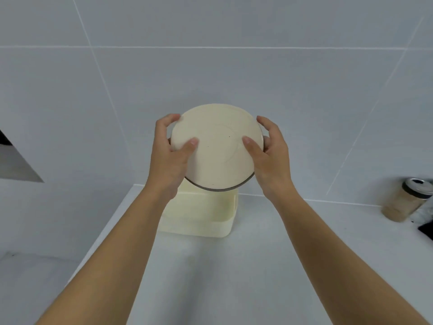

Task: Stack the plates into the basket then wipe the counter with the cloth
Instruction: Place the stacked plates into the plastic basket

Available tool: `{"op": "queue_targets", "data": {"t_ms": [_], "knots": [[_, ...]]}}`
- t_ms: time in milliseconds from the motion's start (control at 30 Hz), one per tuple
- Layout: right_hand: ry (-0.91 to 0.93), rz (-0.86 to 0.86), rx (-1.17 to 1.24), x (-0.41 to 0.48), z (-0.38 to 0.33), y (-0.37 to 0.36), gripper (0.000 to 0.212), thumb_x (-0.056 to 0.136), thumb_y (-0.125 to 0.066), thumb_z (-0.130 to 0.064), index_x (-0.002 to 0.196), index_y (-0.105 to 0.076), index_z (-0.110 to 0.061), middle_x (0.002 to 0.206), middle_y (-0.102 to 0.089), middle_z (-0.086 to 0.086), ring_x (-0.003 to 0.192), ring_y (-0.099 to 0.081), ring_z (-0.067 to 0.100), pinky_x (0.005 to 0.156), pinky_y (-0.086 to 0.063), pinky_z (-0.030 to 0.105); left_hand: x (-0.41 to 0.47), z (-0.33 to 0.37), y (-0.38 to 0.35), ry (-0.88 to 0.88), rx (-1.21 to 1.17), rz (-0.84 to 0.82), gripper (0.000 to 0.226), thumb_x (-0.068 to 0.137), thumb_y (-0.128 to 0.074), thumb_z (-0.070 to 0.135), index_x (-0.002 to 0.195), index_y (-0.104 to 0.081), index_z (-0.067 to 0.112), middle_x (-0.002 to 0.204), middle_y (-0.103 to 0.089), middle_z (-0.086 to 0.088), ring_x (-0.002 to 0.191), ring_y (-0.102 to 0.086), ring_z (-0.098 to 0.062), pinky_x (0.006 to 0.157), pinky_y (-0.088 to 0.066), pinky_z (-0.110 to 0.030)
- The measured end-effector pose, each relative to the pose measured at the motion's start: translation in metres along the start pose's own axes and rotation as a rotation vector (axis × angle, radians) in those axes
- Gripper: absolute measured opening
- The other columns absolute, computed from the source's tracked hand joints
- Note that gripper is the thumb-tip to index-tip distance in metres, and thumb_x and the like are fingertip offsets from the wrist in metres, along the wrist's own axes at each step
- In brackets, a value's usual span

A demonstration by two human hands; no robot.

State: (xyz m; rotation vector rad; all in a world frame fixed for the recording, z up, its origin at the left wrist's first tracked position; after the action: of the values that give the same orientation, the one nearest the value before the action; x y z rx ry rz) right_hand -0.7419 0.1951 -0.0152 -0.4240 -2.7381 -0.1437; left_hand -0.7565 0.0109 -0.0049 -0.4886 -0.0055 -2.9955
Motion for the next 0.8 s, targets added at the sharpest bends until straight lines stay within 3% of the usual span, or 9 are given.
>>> {"op": "queue_targets", "data": {"t_ms": [133, 267, 433, 533, 667, 800], "knots": [[-0.027, 0.029, 0.01, 0.0, -0.003, -0.039, 0.036, 0.086, -0.058, -0.021, 0.116, -0.045, -0.035, 0.102, -0.065, 0.006, 0.086, -0.062, 0.017, 0.074, -0.051, 0.032, 0.025, 0.002, 0.033, 0.016, 0.031, -0.013, 0.043, 0.08, -0.064, 0.014, 0.11, -0.041, 0.036, 0.098, -0.059, 0.005, 0.086, -0.058, -0.012, 0.071, -0.048, -0.028], [-0.069, 0.032, -0.042, 0.004, 0.005, -0.06, 0.035, 0.085, -0.059, -0.022, 0.112, -0.044, -0.038, 0.098, -0.067, 0.008, 0.088, -0.063, 0.023, 0.078, -0.053, 0.04, 0.043, -0.013, 0.052, 0.091, 0.025, -0.045, 0.035, 0.079, -0.066, 0.012, 0.098, -0.047, 0.035, 0.1, -0.061, 0.0, 0.087, -0.059, -0.015, 0.069, -0.047, -0.029], [-0.162, -0.002, -0.105, 0.002, 0.043, -0.075, 0.035, 0.085, -0.058, -0.022, 0.111, -0.041, -0.039, 0.101, -0.066, 0.01, 0.091, -0.062, 0.024, 0.074, -0.051, 0.035, 0.049, -0.055, 0.063, 0.183, 0.069, -0.079, 0.039, 0.074, -0.071, 0.013, 0.104, -0.052, 0.029, 0.096, -0.066, -0.002, 0.085, -0.062, -0.02, 0.065, -0.048, -0.031], [-0.26, -0.033, -0.16, -0.004, 0.077, -0.081, 0.035, 0.086, -0.058, -0.023, 0.11, -0.04, -0.039, 0.101, -0.065, 0.008, 0.089, -0.06, 0.019, 0.065, -0.045, 0.024, 0.05, -0.09, 0.067, 0.265, 0.126, -0.097, 0.038, 0.073, -0.073, 0.013, 0.102, -0.053, 0.026, 0.097, -0.066, -0.006, 0.084, -0.063, -0.023, 0.063, -0.048, -0.03], [-0.353, -0.074, -0.246, -0.011, 0.115, -0.088, 0.035, 0.086, -0.058, -0.019, 0.114, -0.041, -0.031, 0.104, -0.06, 0.007, 0.085, -0.056, 0.016, 0.06, -0.04, 0.021, 0.048, -0.13, 0.068, 0.368, 0.242, -0.121, 0.026, 0.078, -0.066, 0.015, 0.096, -0.05, 0.025, 0.1, -0.063, -0.011, 0.09, -0.061, -0.03, 0.072, -0.051, -0.044], [-0.416, -0.101, -0.366, -0.015, 0.137, -0.092, 0.038, 0.083, -0.063, -0.02, 0.114, -0.041, -0.02, 0.103, -0.058, 0.002, 0.091, -0.055, 0.022, 0.073, -0.045, 0.033, 0.041, -0.152, 0.07, 0.449, 0.309, -0.146, 0.02, 0.081, -0.062, 0.013, 0.091, -0.047, 0.021, 0.105, -0.06, -0.012, 0.095, -0.059, -0.035, 0.079, -0.052, -0.053]]}}
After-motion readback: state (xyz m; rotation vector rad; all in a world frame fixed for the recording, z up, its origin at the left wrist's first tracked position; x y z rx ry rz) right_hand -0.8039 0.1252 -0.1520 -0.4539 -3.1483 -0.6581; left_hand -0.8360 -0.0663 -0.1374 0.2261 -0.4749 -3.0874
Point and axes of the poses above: each hand's wrist, its own x-axis towards the middle knuckle, its own y-axis out of the back of the hand, z = x × y, the point moved 3 cm from there along x, towards the middle knuckle
